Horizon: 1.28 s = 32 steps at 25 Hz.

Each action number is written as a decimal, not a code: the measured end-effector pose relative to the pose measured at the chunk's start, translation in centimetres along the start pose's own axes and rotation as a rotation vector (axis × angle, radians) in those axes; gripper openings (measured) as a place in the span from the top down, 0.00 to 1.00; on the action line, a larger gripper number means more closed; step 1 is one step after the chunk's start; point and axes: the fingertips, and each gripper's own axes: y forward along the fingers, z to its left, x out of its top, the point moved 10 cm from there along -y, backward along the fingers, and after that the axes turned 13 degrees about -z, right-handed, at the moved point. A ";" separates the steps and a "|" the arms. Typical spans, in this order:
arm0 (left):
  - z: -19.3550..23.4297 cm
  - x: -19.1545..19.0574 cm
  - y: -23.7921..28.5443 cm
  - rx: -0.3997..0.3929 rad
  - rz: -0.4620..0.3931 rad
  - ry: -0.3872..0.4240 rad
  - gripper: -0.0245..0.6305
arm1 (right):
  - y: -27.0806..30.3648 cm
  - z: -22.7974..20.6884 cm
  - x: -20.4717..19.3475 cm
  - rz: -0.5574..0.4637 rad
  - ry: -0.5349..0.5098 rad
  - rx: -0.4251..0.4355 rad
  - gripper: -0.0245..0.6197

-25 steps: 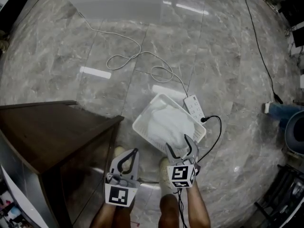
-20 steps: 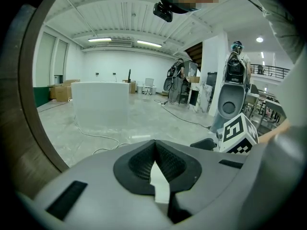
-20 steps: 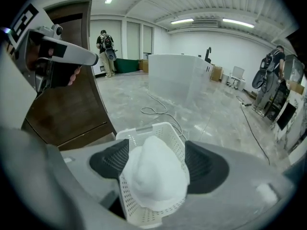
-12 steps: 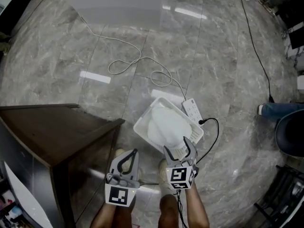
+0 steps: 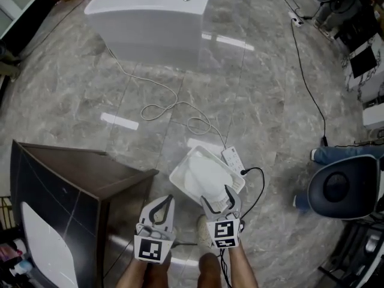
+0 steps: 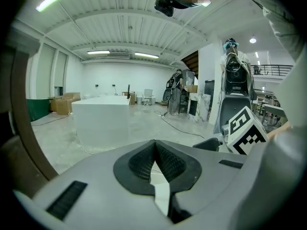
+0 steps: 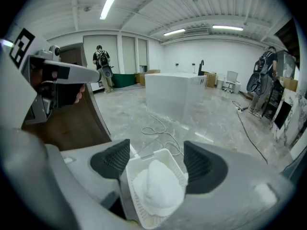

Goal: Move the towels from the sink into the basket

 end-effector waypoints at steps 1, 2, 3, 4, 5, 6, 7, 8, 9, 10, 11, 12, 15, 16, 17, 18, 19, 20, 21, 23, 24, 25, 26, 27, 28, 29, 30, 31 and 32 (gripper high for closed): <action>0.0 1.1 -0.2 0.001 -0.008 0.005 0.95 | -0.6 0.0 1.1 -0.013 0.006 -0.004 0.43; -0.1 2.2 -0.4 0.005 -0.015 0.006 0.95 | -1.1 -0.1 2.3 -0.031 0.012 -0.008 0.44; -0.2 3.3 -0.7 0.010 -0.023 0.004 0.95 | -1.7 -0.1 3.8 -0.056 0.017 -0.010 0.45; -0.3 4.4 -0.9 0.013 -0.031 0.003 0.95 | -2.2 -0.1 5.2 -0.079 0.019 -0.013 0.47; -0.3 5.5 -1.3 0.015 -0.039 0.007 0.95 | -2.8 0.0 6.6 -0.097 0.020 -0.016 0.48; -0.4 6.7 -1.6 0.015 -0.047 0.013 0.95 | -3.4 0.0 8.0 -0.113 0.019 -0.022 0.51; -0.5 7.9 -2.0 0.015 -0.056 0.019 0.95 | -4.1 0.0 9.4 -0.128 0.018 -0.028 0.52; -0.6 9.2 -2.3 0.016 -0.065 0.023 0.95 | -4.8 0.0 10.8 -0.142 0.017 -0.035 0.54; -0.8 10.7 -2.7 0.017 -0.074 0.026 0.95 | -5.7 0.0 12.4 -0.157 0.016 -0.042 0.57; -1.0 12.1 -3.1 0.019 -0.083 0.029 0.95 | -6.6 -0.1 13.9 -0.174 0.017 -0.050 0.59; -1.2 13.5 -3.5 0.020 -0.092 0.033 0.95 | -7.5 -0.2 15.4 -0.192 0.018 -0.058 0.62; -1.4 14.7 -3.9 0.021 -0.102 0.037 0.95 | -8.3 -0.2 16.8 -0.211 0.019 -0.067 0.63; -1.8 18.4 -5.0 0.025 -0.129 0.052 0.95 | -10.8 -0.1 21.0 -0.270 0.026 -0.084 0.67; -1.9 19.7 -5.5 0.024 -0.139 0.065 0.95 | -11.6 0.0 22.5 -0.289 0.029 -0.089 0.69; -2.0 21.1 -5.9 0.021 -0.150 0.085 0.95 | -12.5 0.0 24.1 -0.308 0.031 -0.094 0.71; -2.1 22.5 -6.2 0.020 -0.164 0.101 0.95 | -13.3 -0.1 25.6 -0.327 0.031 -0.097 0.72; -2.3 24.2 -6.5 0.023 -0.177 0.106 0.95 | -14.1 -0.2 27.2 -0.345 0.031 -0.098 0.73; -2.7 25.8 -6.8 0.026 -0.188 0.113 0.95 | -15.0 -0.4 28.8 -0.361 0.032 -0.097 0.75; -3.1 27.2 -7.1 0.026 -0.198 0.126 0.95 | -16.0 -0.6 30.2 -0.373 0.033 -0.095 0.76; -3.8 29.3 -8.0 0.024 -0.218 0.162 0.95 | -17.9 -0.7 32.6 -0.397 0.029 -0.089 0.78; -4.1 30.2 -8.5 0.022 -0.227 0.181 0.95 | -18.9 -0.5 33.6 -0.411 0.026 -0.087 0.79; -4.4 31.0 -9.3 0.022 -0.233 0.192 0.95 | -20.0 -0.1 34.5 -0.423 0.022 -0.085 0.81; -4.7 31.8 -10.2 0.024 -0.238 0.195 0.95 | -21.0 0.5 35.2 -0.433 0.019 -0.082 0.82; -5.1 32.6 -11.3 0.028 -0.241 0.190 0.95 | -22.0 1.2 35.8 -0.440 0.016 -0.079 0.83; -5.5 33.5 -12.3 0.035 -0.248 0.176 0.95 | -23.0 1.8 36.3 -0.447 0.011 -0.076 0.84; -6.0 34.5 -13.2 0.043 -0.258 0.159 0.95 | -23.9 2.2 36.9 -0.455 0.003 -0.073 0.85; -6.5 35.4 -13.8 0.051 -0.272 0.146 0.95 | -24.8 2.4 37.4 -0.466 -0.005 -0.068 0.86; -7.0 36.3 -14.5 0.061 -0.285 0.132 0.95 | -25.5 2.6 38.0 -0.478 -0.013 -0.062 0.87; -7.3 37.1 -15.1 0.070 -0.297 0.124 0.95 | -26.2 2.8 38.5 -0.491 -0.020 -0.055 0.88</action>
